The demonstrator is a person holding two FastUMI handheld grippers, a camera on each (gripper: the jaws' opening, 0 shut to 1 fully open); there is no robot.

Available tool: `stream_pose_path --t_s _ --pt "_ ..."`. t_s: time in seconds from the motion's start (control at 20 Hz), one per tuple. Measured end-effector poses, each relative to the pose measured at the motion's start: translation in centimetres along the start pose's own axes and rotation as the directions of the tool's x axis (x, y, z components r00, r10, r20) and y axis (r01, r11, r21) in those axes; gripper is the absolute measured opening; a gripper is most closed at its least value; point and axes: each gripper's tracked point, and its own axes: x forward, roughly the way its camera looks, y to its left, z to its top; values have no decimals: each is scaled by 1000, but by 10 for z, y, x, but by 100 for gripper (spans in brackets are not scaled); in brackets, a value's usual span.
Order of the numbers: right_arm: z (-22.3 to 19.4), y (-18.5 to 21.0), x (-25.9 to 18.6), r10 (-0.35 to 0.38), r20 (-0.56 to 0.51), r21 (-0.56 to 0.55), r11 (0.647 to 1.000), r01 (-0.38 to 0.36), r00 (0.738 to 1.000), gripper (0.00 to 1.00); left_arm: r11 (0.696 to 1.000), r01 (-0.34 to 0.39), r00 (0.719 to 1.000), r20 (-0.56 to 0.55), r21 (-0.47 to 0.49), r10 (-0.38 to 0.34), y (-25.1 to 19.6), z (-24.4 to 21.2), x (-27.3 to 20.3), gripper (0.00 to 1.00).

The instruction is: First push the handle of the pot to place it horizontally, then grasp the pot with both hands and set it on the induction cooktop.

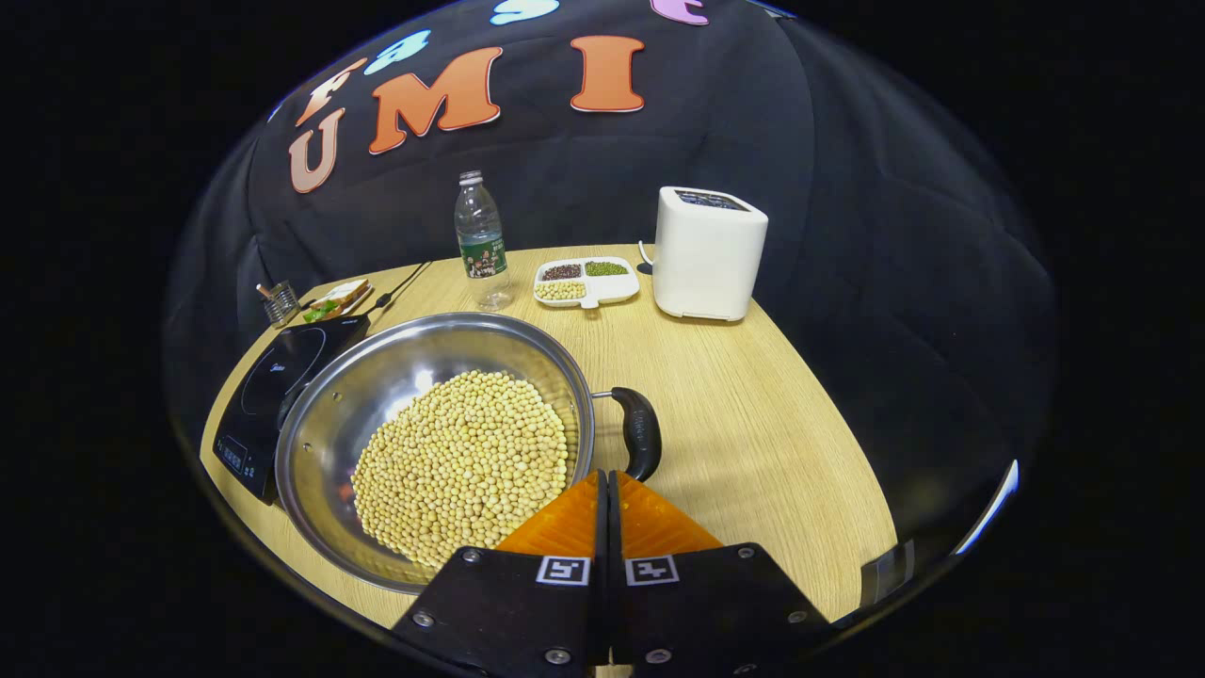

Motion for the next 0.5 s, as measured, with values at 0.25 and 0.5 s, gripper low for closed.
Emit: stream_pose_path --t_s 0.25,0.5 --pt "3 -2 5 3 0 24 1000 -3 1000 0 996 82 995 -60 -46 -85 -48 -33 -2 97" --pt "5 -6 -4 -12 13 46 999 11 1000 0 986 143 983 -105 -84 -151 -97 -68 -3 99"
